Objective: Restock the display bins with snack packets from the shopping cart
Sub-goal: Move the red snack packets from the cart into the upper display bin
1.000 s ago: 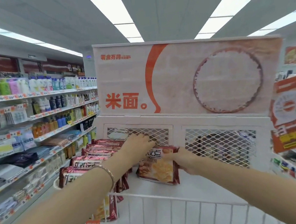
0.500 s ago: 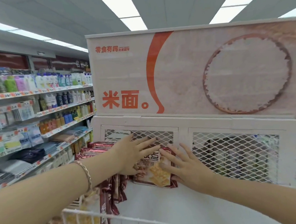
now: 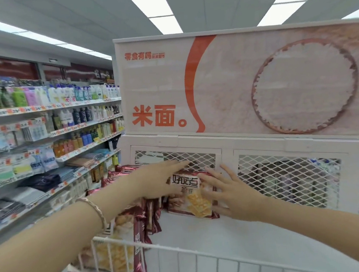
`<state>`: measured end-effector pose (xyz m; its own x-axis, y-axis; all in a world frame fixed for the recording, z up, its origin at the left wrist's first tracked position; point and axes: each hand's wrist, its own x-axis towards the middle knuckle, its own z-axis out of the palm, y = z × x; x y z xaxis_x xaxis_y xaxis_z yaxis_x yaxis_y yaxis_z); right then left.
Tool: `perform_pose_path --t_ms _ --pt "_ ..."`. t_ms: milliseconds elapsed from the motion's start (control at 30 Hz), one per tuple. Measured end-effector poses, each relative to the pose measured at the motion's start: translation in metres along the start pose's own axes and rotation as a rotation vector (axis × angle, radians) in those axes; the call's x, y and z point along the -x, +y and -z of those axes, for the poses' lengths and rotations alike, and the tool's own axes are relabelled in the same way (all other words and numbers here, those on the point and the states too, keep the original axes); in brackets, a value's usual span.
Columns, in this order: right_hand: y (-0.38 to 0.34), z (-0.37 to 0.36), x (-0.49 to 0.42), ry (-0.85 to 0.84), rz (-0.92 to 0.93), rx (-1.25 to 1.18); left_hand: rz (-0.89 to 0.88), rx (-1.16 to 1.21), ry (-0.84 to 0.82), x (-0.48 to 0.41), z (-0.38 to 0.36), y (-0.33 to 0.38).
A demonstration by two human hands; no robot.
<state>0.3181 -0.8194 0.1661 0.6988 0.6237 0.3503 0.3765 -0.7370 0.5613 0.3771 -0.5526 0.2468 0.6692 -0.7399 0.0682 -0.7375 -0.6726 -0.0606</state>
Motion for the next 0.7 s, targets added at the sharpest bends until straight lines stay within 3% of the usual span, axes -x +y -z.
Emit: perform_pose_path --t_ms 100,167,367,567,700 --pt "-0.010 0.031 -0.030 0.061 -0.106 -0.119 0.217 0.329 0.102 0.027 0.015 -0.030" --pt "-0.022 0.050 -0.055 0.083 -0.191 -0.220 0.315 0.389 0.140 0.050 0.014 -0.046" --pt "-0.063 0.086 -0.118 0.117 -0.256 -0.407 0.357 0.338 0.206 0.123 -0.006 -0.064" --pt "-0.139 0.125 -0.182 0.018 -0.239 -0.496 0.571 0.226 0.171 0.252 -0.041 -0.099" --pt "-0.215 0.149 -0.223 -0.035 -0.140 -0.489 0.718 0.275 0.143 0.358 -0.066 -0.120"
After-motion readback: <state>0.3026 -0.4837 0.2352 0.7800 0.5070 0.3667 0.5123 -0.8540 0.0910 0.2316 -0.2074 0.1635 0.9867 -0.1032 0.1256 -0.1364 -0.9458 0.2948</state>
